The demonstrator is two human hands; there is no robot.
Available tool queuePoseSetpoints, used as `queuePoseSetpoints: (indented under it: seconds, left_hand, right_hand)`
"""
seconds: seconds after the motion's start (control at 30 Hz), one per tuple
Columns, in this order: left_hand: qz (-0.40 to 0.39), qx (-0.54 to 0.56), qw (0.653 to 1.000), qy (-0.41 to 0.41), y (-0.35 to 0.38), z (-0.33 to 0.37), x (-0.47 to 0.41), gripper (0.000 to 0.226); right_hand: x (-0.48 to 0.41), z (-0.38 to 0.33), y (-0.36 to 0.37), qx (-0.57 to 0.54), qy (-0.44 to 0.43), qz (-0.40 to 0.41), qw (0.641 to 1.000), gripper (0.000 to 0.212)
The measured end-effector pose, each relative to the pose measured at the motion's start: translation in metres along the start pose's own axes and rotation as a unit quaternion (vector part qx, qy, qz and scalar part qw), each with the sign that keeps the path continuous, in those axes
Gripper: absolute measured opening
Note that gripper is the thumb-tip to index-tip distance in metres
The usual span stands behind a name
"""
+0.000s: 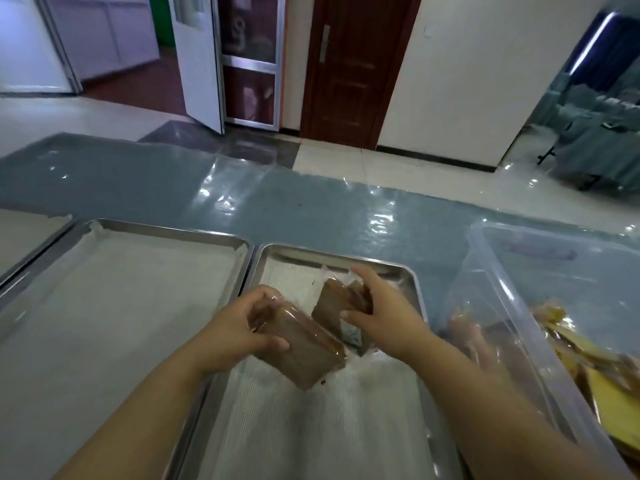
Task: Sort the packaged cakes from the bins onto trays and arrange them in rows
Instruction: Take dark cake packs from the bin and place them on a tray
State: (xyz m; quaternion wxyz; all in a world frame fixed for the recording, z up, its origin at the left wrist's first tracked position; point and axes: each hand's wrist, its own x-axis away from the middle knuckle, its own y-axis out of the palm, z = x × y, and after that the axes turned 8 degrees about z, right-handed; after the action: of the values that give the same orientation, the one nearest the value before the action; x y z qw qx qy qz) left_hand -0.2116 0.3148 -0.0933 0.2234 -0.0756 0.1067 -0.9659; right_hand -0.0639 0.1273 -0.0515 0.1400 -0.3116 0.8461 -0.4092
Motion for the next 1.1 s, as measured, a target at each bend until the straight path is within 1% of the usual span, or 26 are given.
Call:
queuePoseSetpoints:
  seconds: [0.1,0.23,0.3,0.33,0.37,0.43,0.47,0.53,0.6,0.63,0.67,0.73,0.77,0.83,0.87,0.97,1.1]
  left_hand:
    - [-0.036,0.029,0.999,-0.021,0.011,-0.016,-0.022,0.047]
    - [-0.053,0.043,0.996,-0.056,0.034,-0.041,-0.050,0.047]
    - [-0.062,0.001,0.996,-0.066,0.047,-0.055,-0.059,0.051]
    - [-0.057,-0.038,0.995,-0.069,0.053,-0.060,-0.061,0.056]
    - [-0.037,-0.083,0.994,-0.067,0.059,-0.065,-0.062,0.065]
    - [0.032,-0.166,0.984,-0.053,0.069,-0.070,-0.061,0.083]
    - [0.066,-0.195,0.977,-0.048,0.073,-0.070,-0.058,0.083]
    - [0.104,-0.212,0.971,-0.041,0.080,-0.070,-0.047,0.063]
    - [0.101,-0.187,0.976,-0.054,0.089,-0.071,-0.033,0.038]
    - [0.098,-0.170,0.979,-0.061,0.093,-0.072,-0.026,0.030]
    - [0.098,-0.152,0.981,-0.066,0.097,-0.073,-0.020,0.030]
    - [0.107,-0.118,0.984,-0.078,0.105,-0.073,-0.011,0.039]
    - [0.111,-0.106,0.985,-0.084,0.109,-0.073,-0.009,0.044]
    - [0.119,-0.087,0.985,-0.089,0.117,-0.070,-0.007,0.049]
    - [0.122,-0.076,0.985,-0.092,0.120,-0.069,-0.008,0.050]
    - [0.121,-0.044,0.987,-0.101,0.121,-0.061,-0.024,0.050]
    - [0.089,-0.020,0.995,-0.049,0.122,-0.046,-0.064,0.048]
  right_hand:
    - [-0.001,0.022,0.015,0.001,0.035,-0.013,0.999,0.072]
    - [-0.002,0.050,0.031,-0.036,0.108,-0.025,0.993,0.068]
    - [-0.003,0.062,0.038,-0.054,0.142,-0.024,0.988,0.069]
    - [-0.003,0.067,0.042,-0.066,0.157,-0.022,0.985,0.069]
    - [-0.002,0.071,0.046,-0.081,0.171,-0.019,0.982,0.070]
    - [0.000,0.078,0.052,-0.113,0.198,-0.015,0.974,0.072]
    - [0.002,0.080,0.053,-0.125,0.211,-0.014,0.969,0.073]
    - [0.008,0.085,0.053,-0.147,0.227,-0.007,0.963,0.068]
    - [0.016,0.090,0.054,-0.176,0.219,-0.005,0.960,0.052]
    - [0.019,0.091,0.055,-0.190,0.218,-0.008,0.957,0.047]
    - [0.023,0.091,0.057,-0.204,0.215,-0.011,0.955,0.046]
    - [0.028,0.091,0.063,-0.220,0.210,-0.008,0.953,0.056]
    - [0.029,0.091,0.066,-0.222,0.207,-0.001,0.953,0.054]
    - [0.029,0.089,0.068,-0.233,0.207,0.014,0.950,0.032]
    - [0.028,0.088,0.067,-0.243,0.206,0.021,0.948,0.028]
    - [0.018,0.086,0.064,-0.269,0.201,0.059,0.940,0.030]
    - [-0.012,0.085,0.057,-0.271,0.189,0.110,0.937,0.039]
